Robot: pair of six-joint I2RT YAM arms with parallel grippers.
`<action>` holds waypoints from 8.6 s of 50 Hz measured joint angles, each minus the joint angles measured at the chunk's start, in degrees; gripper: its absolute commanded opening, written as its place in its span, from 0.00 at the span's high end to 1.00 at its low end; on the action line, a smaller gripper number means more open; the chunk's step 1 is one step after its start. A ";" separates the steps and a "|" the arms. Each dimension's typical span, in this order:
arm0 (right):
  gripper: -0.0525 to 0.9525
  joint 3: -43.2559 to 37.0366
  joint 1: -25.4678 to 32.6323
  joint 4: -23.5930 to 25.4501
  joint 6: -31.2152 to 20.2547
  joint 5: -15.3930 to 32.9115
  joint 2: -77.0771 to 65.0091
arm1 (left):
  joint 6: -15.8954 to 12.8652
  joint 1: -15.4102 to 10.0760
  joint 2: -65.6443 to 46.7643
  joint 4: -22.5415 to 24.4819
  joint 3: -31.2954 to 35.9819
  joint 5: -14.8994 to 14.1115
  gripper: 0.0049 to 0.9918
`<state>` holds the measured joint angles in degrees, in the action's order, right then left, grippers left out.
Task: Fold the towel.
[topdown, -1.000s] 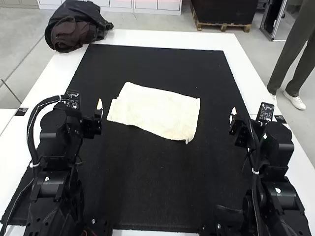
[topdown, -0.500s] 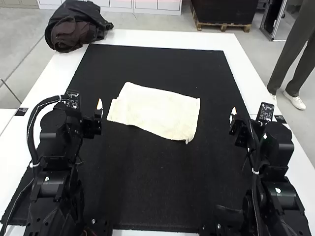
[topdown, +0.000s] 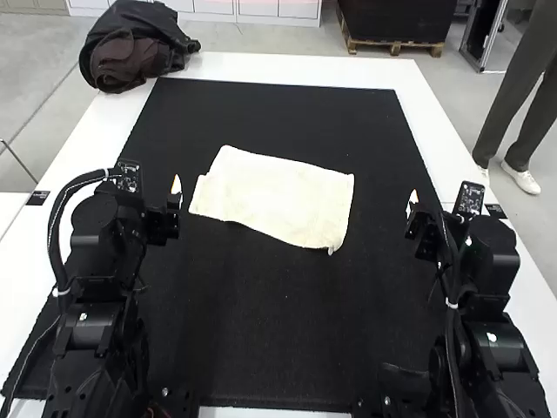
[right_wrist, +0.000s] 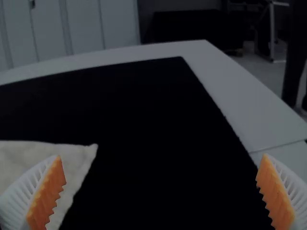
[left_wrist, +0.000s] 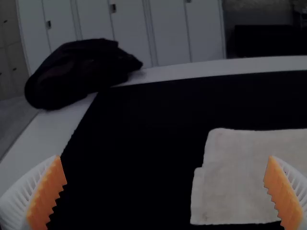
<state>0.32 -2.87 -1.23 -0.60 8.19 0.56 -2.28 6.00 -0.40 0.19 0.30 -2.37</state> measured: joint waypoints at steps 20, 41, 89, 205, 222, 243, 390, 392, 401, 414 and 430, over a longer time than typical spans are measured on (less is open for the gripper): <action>0.03 0.00 0.00 0.00 0.00 0.00 0.00 | 0.00 0.00 0.00 0.00 0.00 -0.02 0.02; 0.03 0.00 0.00 0.00 0.00 0.00 0.02 | 0.00 0.00 0.00 0.00 0.00 0.00 0.02; 0.04 3.15 1.42 -17.11 -26.16 -1.79 1.79 | -2.45 0.00 -1.51 18.78 1.64 5.22 0.03; 0.05 45.07 -6.91 -10.97 8.72 -20.92 93.85 | 2.45 -6.38 -119.21 0.11 74.47 -1.38 0.03; 0.05 49.99 -7.15 -13.38 9.75 -20.92 100.69 | 0.39 -6.40 -123.45 -0.04 78.38 -1.55 0.03; 0.05 53.09 -7.19 -14.80 10.05 -20.90 107.43 | -0.79 -6.38 -125.22 -0.31 81.90 -1.57 0.03; 0.97 60.81 -8.83 -15.82 2.60 -16.46 111.08 | -2.60 -4.02 -133.00 -3.08 92.59 -8.07 0.98; 0.97 60.81 -8.85 -15.47 2.73 -16.70 110.73 | -2.36 -4.00 -132.41 -3.23 92.56 -8.24 0.98; 0.97 60.02 -8.57 -12.92 3.30 -18.21 108.74 | -1.55 -4.02 -129.28 -4.42 92.59 -8.94 0.98; 0.97 58.03 -7.69 -10.84 3.80 -20.48 105.48 | -1.33 -3.85 -128.37 -9.25 92.56 -9.88 0.98; 0.97 56.30 -7.06 -5.66 4.11 -24.39 100.08 | -1.31 -2.89 -123.51 -11.32 88.76 -11.19 0.98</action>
<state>56.62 -9.93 -6.90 3.51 -16.21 100.64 -3.60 3.11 -123.92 -11.14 89.06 -13.56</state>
